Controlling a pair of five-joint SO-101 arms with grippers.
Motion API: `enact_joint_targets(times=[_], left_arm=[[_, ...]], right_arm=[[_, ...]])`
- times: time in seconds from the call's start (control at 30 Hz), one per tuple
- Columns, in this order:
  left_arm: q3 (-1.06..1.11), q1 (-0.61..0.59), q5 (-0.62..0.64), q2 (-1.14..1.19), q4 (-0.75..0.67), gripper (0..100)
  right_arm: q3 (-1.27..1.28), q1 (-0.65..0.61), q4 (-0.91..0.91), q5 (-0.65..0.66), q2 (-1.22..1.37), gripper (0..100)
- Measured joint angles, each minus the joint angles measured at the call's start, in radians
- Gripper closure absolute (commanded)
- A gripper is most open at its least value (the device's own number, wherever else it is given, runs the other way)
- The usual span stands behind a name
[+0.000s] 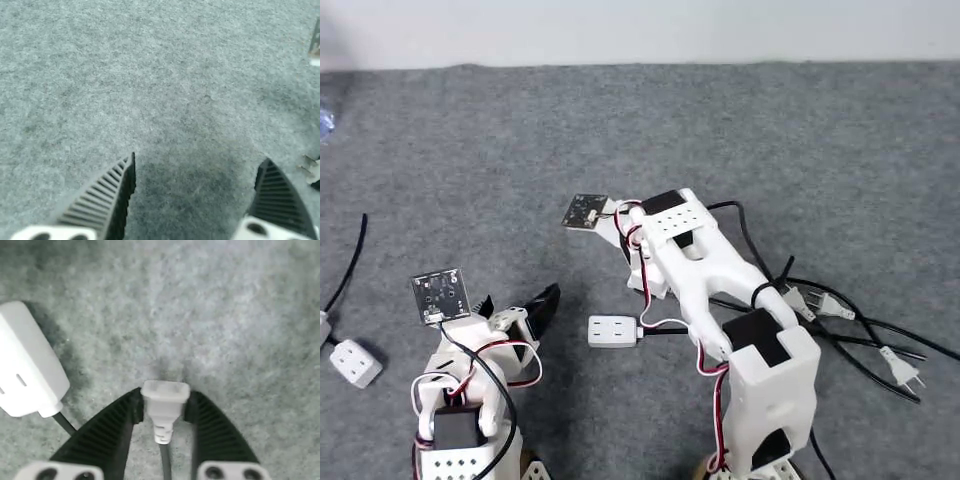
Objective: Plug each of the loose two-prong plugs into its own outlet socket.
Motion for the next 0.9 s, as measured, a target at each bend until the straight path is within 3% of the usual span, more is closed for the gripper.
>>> enact_joint_targets(times=[0.33, 0.57, 0.9], left_arm=[[0.0, 0.0, 0.0, 0.0, 0.0, 64], [0.0, 0.0, 0.0, 0.0, 0.0, 64], [0.0, 0.0, 0.0, 0.0, 0.0, 64]], right_arm=[[-0.006, 0.002, -0.017, 0.002, 0.038, 97.0], [-0.006, -0.003, -0.002, 0.012, 0.04, 83.6], [-0.012, -0.009, 0.026, 0.049, 0.051, 86.0]])
